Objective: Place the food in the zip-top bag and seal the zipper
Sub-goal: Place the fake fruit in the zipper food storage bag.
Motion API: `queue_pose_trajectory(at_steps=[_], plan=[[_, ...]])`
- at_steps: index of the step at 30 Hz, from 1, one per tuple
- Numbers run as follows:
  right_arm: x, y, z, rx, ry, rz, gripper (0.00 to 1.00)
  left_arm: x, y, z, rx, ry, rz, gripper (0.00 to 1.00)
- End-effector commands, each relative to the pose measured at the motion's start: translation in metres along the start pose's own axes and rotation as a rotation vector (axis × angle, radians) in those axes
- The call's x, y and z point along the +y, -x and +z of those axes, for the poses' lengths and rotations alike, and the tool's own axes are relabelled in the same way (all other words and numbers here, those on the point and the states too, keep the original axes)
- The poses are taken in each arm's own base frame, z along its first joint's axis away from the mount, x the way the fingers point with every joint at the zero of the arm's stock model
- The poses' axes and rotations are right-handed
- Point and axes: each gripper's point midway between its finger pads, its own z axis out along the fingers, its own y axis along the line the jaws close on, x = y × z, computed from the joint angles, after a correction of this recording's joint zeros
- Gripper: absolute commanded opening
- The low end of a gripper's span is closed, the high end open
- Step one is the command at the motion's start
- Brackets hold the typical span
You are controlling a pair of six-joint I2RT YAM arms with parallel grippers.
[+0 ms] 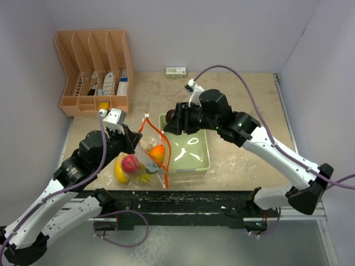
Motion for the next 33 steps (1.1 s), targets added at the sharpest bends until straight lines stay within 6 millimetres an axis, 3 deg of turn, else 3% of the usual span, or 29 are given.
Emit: queue_pose_trajectory(at_steps=[1,5,7,15,21,26,27,28,33], plan=[[0.086,-0.007,-0.029,-0.037,0.335,-0.207,0.00,-0.009,0.024,-0.004,-0.074,-0.021,-0.042,0.00],[0.126,-0.030,-0.033,-0.008,0.480,-0.302,0.00,-0.010,0.024,-0.004,-0.056,-0.020,-0.047,0.00],[0.129,-0.041,-0.026,0.018,0.494,-0.320,0.00,-0.012,0.025,-0.005,-0.049,-0.025,-0.054,0.00],[0.100,-0.058,0.015,0.038,0.403,-0.346,0.00,-0.022,0.035,-0.014,-0.050,-0.066,-0.077,0.00],[0.092,-0.068,0.039,0.083,0.374,-0.382,0.00,-0.029,0.038,-0.022,-0.052,-0.105,-0.097,0.00],[0.077,-0.061,0.055,0.051,0.278,-0.385,0.00,-0.030,0.037,-0.027,-0.043,-0.113,-0.099,0.00],[0.075,-0.060,0.056,0.050,0.265,-0.387,0.02,-0.030,0.037,-0.028,-0.042,-0.112,-0.099,0.00],[0.074,-0.059,0.057,0.050,0.258,-0.392,0.12,-0.030,0.037,-0.028,-0.041,-0.113,-0.100,0.00],[0.078,-0.054,0.058,0.041,0.255,-0.391,0.74,-0.030,0.037,-0.029,-0.040,-0.114,-0.105,0.00]])
